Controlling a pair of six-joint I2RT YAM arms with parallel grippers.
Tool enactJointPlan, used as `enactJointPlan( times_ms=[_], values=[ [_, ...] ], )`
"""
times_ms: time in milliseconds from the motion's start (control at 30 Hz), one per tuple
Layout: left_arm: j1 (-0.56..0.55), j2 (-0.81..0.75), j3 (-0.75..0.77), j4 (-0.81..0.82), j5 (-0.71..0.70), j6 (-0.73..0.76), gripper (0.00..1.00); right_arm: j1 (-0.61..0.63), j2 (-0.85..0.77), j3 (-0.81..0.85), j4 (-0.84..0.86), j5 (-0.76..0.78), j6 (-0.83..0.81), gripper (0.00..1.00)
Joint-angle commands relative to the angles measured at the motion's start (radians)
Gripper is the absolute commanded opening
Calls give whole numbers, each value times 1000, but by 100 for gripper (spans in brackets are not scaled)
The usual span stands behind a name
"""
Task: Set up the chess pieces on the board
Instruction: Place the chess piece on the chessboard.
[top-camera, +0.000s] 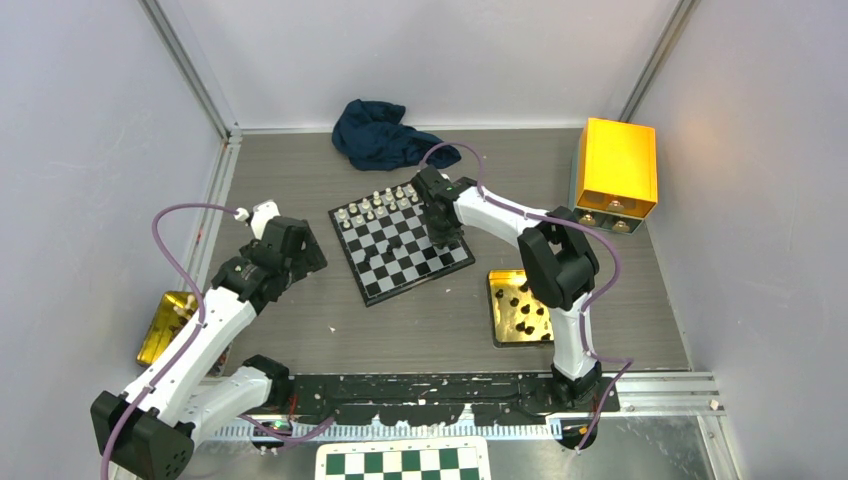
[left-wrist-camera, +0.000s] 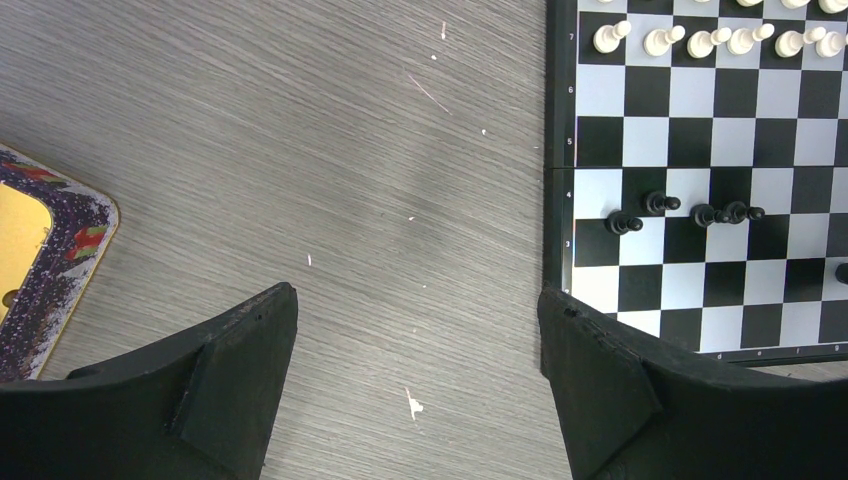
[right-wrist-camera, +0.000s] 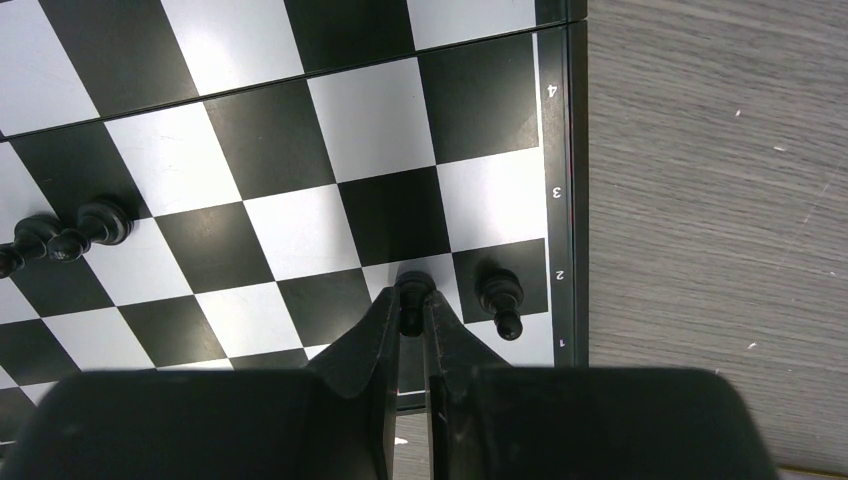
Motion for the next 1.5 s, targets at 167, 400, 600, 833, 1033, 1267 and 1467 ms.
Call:
enactJointPlan(
  times_ms=[167,400,600,833,1033,1267,1467],
  values=[
    [-5,5,36,27,-8,2,90,5,-70,2,8,-5,14,3],
    [-6,9,37,26,-8,1,90,4,-69,-2,3,-5,16,4],
    [-7,12,39,27,-9,2,90,4,-70,-6,-1,-10,18,4],
    [-8,19,42,28,-10,3,90,5,-74,-4,-6,-14,21,4],
    [-7,21,41,28,-9,2,90,5,-78,-18,-3,-18,24,4],
    [-8,24,40,28,-9,1,90,5,-86,-26,-4,-21,30,4],
    [-8,24,38,29,-8,-1,90,5,-78,-27,2,-26,28,4]
  ],
)
